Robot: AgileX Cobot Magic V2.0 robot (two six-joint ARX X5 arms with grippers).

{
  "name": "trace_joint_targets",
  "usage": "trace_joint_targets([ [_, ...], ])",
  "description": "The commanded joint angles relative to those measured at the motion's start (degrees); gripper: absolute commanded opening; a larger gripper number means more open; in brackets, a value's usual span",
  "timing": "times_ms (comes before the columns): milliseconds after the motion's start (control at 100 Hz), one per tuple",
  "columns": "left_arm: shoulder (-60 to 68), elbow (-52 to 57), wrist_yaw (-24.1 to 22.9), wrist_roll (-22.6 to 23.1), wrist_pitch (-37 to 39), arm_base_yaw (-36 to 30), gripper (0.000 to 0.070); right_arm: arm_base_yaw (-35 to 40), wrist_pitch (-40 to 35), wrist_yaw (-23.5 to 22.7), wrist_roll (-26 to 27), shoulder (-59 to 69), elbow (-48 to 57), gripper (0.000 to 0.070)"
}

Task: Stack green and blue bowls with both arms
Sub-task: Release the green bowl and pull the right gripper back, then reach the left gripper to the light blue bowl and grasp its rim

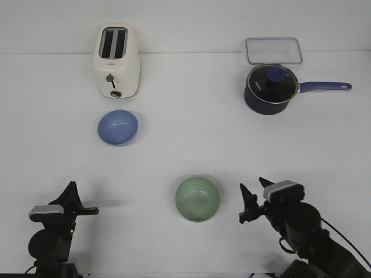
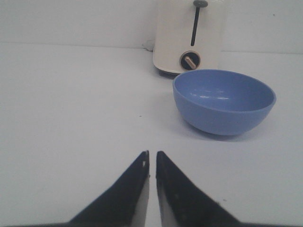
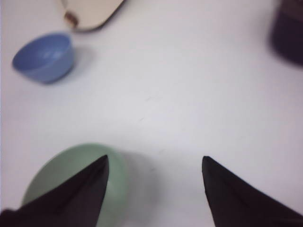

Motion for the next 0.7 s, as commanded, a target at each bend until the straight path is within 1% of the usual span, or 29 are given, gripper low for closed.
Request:
trace_joint_targets([
  [0, -0.1, -1.1, 0.0, -7.6, 0.5, 0.0, 0.0015, 0.7, -0.1, 2.2, -1.3, -3.3, 0.3, 0.0409],
  [90, -0.1, -1.1, 0.0, -12.1, 0.7, 0.0, 0.0015, 0.7, -0.1, 2.3, -1.3, -6.3, 0.3, 0.0408],
  [160, -0.1, -1.1, 0.0, -17.0, 1.0, 0.0, 0.0013, 0.7, -0.6, 2.2, -1.3, -7.1, 0.3, 0.0408],
  [200, -0.1, -0.8, 0.2, -19.0, 1.2, 0.0, 0.001, 0.7, -1.0, 2.2, -1.3, -7.1, 0.3, 0.0408],
  [270, 0.0, 1.4, 1.9, -21.0, 0.8, 0.0, 0.0012, 0.7, -1.9, 2.2, -1.3, -7.0, 0.3, 0.0408],
  [320, 1.3, 4.4, 2.0, -22.6, 0.5, -0.1, 0.0011, 0.7, -1.9, 1.9, -1.3, -6.6, 0.3, 0.0408],
  [360, 3.1, 7.0, 2.0, -23.1, 0.4, -0.1, 0.0012, 0.7, -1.9, 1.9, -1.2, -6.3, 0.3, 0.0408],
  [410, 7.0, 11.6, 2.0, -22.9, -0.6, -0.1, 0.0012, 0.7, -2.0, 2.0, -1.2, -6.2, 0.3, 0.0408],
  [460, 12.7, 17.1, 2.0, -21.7, -2.5, -0.1, 0.0012, 0.7, -2.0, 2.0, -1.3, -6.2, 0.3, 0.0408],
  [540, 25.0, 27.5, 2.7, -17.2, -8.2, -0.1, 0.0012, 0.7, -1.9, 1.9, -1.2, -6.2, 0.3, 0.0408],
  [590, 33.5, 34.2, 4.2, -14.3, -12.5, -0.2, 0.0029, 0.7, -1.9, 2.0, -1.2, -6.2, 0.3, 0.0408],
  [610, 36.9, 36.8, 4.9, -13.2, -14.2, -0.2, 0.0054, 0.7, -1.9, 2.0, -1.3, -6.2, 0.3, 0.0408],
  [630, 40.3, 39.3, 5.6, -12.5, -15.8, -0.2, 0.0094, 0.7, -1.9, 2.0, -1.3, -6.2, 0.3, 0.0408],
  [660, 45.3, 42.9, 6.5, -11.4, -18.1, -0.2, 0.0177, 0.7, -1.9, 2.0, -1.3, -6.2, 0.3, 0.0408],
  [670, 47.7, 44.6, 6.8, -11.0, -19.2, -0.2, 0.0219, 0.7, -1.9, 2.0, -1.3, -6.2, 0.3, 0.0408],
  [680, 48.5, 45.2, 6.9, -10.8, -19.6, -0.2, 0.0234, 0.7, -1.9, 2.0, -1.3, -6.2, 0.3, 0.0408],
  [690, 50.0, 46.3, 7.1, -10.5, -20.3, -0.2, 0.0265, 0.7, -1.9, 2.0, -1.3, -6.2, 0.3, 0.0408],
])
